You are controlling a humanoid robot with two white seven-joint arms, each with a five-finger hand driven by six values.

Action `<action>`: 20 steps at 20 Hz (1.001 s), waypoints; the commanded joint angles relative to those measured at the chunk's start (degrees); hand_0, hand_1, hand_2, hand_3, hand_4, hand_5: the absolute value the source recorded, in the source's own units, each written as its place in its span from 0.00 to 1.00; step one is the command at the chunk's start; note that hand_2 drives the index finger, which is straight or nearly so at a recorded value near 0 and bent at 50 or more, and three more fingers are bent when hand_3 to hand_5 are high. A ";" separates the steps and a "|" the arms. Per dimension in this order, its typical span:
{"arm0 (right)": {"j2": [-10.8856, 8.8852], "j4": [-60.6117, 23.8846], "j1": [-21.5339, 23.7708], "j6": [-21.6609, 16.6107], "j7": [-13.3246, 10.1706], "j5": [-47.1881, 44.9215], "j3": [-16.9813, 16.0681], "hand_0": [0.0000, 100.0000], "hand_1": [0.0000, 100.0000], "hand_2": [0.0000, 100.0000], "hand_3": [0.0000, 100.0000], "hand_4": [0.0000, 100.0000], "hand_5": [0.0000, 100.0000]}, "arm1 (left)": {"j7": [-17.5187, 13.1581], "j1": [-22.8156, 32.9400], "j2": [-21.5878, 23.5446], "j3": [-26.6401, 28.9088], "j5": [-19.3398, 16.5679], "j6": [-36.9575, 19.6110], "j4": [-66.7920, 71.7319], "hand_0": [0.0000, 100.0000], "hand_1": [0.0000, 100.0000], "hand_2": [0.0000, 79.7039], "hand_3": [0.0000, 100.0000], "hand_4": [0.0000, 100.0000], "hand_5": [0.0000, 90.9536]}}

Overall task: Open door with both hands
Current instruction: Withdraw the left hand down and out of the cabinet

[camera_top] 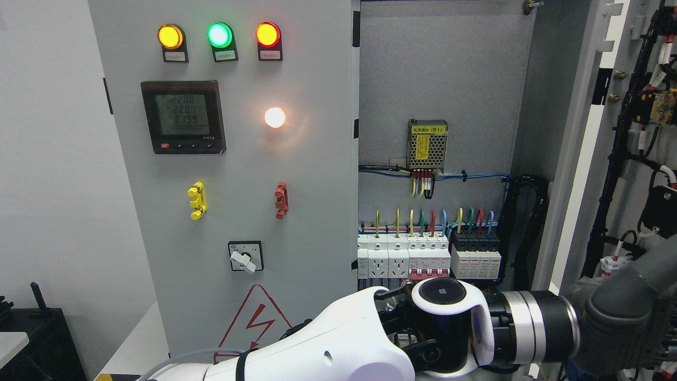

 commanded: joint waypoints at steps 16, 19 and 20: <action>-0.02 0.00 0.00 -0.01 0.00 0.00 0.00 0.00 0.00 0.00 0.00 0.00 0.00 | -1.24 26.81 29.99 8.03 -7.58 1.43 -12.89 0.00 0.00 0.00 0.00 0.04 0.00; -0.02 0.00 0.00 -0.01 0.00 -0.09 0.00 0.00 0.00 0.00 0.00 0.00 0.00 | -1.59 30.42 34.30 8.74 -7.58 1.43 -14.91 0.00 0.00 0.00 0.00 0.04 0.00; 0.06 0.00 0.00 -0.01 0.00 0.00 0.00 0.00 0.00 0.00 0.00 0.00 0.00 | -1.59 31.82 36.31 8.74 -7.58 1.43 -16.05 0.00 0.00 0.00 0.00 0.04 0.00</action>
